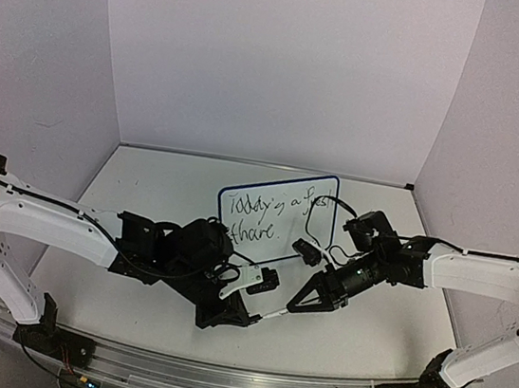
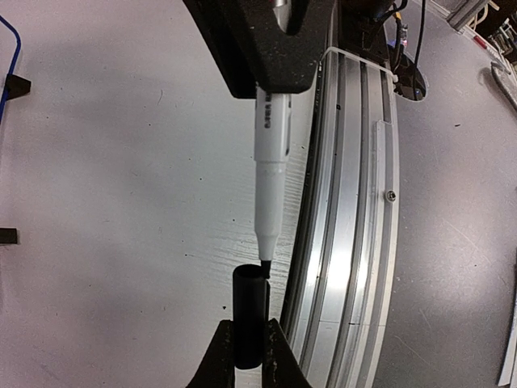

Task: Write a sentence on the whiteboard
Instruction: Insert the whiteboard marker into the pen cap.

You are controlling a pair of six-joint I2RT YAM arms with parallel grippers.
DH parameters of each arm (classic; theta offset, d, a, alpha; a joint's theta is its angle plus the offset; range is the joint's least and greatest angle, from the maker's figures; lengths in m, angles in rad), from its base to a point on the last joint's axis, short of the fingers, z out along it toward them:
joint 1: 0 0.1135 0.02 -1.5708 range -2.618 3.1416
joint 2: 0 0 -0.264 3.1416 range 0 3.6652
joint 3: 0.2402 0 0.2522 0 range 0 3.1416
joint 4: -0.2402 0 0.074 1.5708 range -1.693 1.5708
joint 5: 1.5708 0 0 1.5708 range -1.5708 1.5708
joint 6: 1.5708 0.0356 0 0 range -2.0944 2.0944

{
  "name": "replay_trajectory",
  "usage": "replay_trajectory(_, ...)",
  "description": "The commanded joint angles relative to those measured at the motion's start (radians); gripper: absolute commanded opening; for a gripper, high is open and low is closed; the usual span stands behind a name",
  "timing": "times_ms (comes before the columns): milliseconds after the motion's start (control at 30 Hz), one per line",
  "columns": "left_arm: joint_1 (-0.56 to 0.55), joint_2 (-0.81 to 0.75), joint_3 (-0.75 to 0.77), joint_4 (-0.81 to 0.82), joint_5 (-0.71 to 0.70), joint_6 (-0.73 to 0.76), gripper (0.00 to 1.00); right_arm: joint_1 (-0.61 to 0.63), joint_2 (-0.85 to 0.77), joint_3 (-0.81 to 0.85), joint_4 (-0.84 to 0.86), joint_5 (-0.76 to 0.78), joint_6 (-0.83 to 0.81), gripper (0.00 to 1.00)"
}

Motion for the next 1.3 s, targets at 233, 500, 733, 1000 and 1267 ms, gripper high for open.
replay_trajectory(233,-0.005,-0.048,0.016,0.041,0.007,0.006,0.0,0.006,-0.016,0.008,0.026,0.029,-0.021,0.0)
replay_trajectory(500,-0.005,-0.064,-0.002,0.041,0.0,0.006,0.0,0.005,-0.043,-0.001,0.023,0.036,-0.008,0.0)
replay_trajectory(733,-0.004,-0.071,-0.007,0.043,0.003,-0.022,0.0,0.005,-0.054,0.001,0.024,0.055,-0.007,0.0)
replay_trajectory(1000,-0.005,-0.072,-0.026,0.041,0.005,-0.035,0.0,0.006,-0.071,0.007,0.023,0.054,-0.004,0.0)
replay_trajectory(1267,-0.005,-0.071,-0.016,0.047,0.004,-0.026,0.0,0.005,-0.058,0.011,0.024,0.037,-0.002,0.0)
